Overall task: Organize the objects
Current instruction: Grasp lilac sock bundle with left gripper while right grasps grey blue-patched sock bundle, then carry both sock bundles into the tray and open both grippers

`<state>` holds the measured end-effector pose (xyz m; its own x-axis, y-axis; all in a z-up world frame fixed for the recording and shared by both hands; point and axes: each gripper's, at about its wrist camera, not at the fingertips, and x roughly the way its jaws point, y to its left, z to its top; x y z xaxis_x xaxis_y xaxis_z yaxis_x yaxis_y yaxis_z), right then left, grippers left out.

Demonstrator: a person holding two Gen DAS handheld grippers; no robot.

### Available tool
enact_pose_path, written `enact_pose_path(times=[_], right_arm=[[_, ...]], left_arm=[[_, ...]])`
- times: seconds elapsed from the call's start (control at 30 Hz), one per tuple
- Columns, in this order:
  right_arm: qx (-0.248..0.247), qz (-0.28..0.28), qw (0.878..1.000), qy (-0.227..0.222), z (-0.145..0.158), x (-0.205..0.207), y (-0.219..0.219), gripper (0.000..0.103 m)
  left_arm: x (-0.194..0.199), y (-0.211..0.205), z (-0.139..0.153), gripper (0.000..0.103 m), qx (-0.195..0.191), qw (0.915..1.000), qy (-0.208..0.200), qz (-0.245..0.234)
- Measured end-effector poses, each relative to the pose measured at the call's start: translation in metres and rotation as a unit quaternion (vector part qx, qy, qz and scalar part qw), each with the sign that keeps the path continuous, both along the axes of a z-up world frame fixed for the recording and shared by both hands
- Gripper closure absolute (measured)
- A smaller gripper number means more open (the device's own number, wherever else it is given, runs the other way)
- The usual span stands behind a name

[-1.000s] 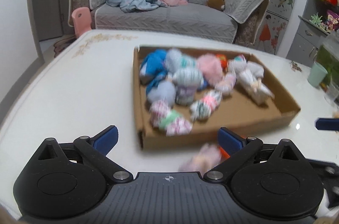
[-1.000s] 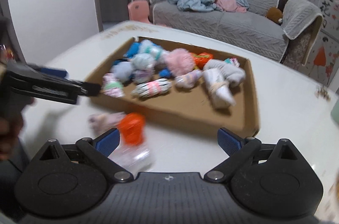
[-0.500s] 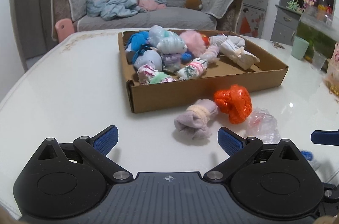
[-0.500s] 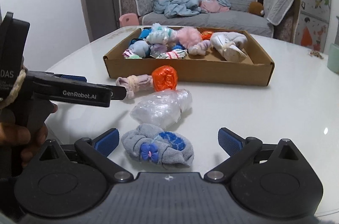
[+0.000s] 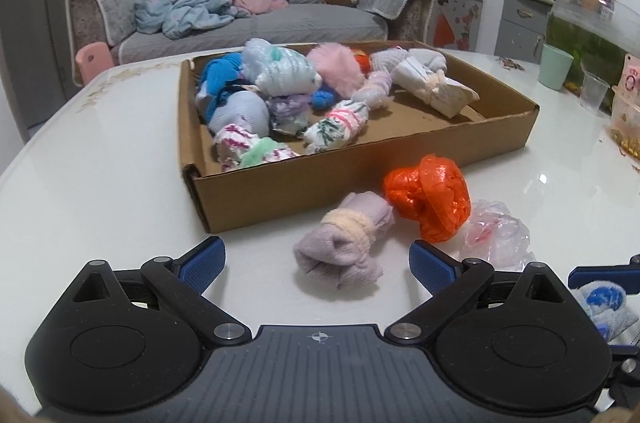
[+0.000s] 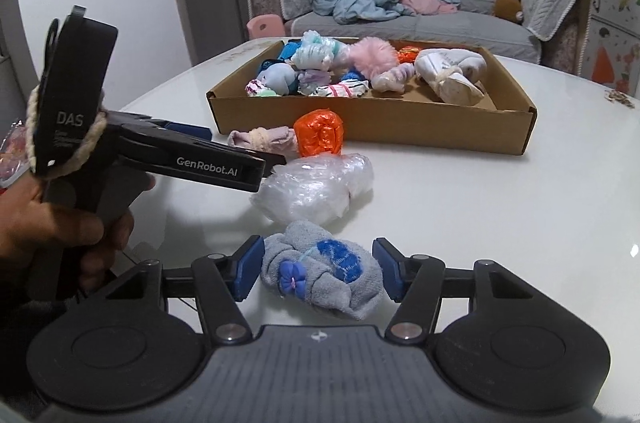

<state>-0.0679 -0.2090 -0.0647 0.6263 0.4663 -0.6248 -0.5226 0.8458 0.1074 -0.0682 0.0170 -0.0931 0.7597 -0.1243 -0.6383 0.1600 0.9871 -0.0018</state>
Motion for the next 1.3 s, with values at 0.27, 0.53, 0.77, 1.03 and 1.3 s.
enact_pose_path(times=[0.27, 0.53, 0.77, 1.03, 1.3], right_arm=[[0.014, 0.037, 0.999, 0.012, 0.0, 0.007, -0.022, 0.051], [0.023, 0.059, 0.998, 0.023, 0.0, 0.014, -0.029, 0.051], [0.025, 0.083, 0.996, 0.028, 0.002, 0.017, -0.034, 0.055], [0.016, 0.083, 0.996, 0.025, 0.006, 0.019, -0.041, 0.057], [0.011, 0.091, 0.995, 0.027, 0.004, 0.021, -0.044, 0.057]], left_arm=[[0.006, -0.008, 0.002, 0.008, 0.003, 0.9994, 0.006, -0.033], [0.007, -0.008, 0.003, 0.03, -0.011, 0.9984, 0.016, -0.053], [0.003, -0.007, 0.008, 0.06, 0.004, 0.9987, 0.019, -0.048], [-0.008, 0.005, 0.014, 0.061, 0.004, 0.9993, 0.018, -0.032], [-0.016, 0.015, 0.022, 0.06, 0.004, 0.9996, 0.011, -0.024]])
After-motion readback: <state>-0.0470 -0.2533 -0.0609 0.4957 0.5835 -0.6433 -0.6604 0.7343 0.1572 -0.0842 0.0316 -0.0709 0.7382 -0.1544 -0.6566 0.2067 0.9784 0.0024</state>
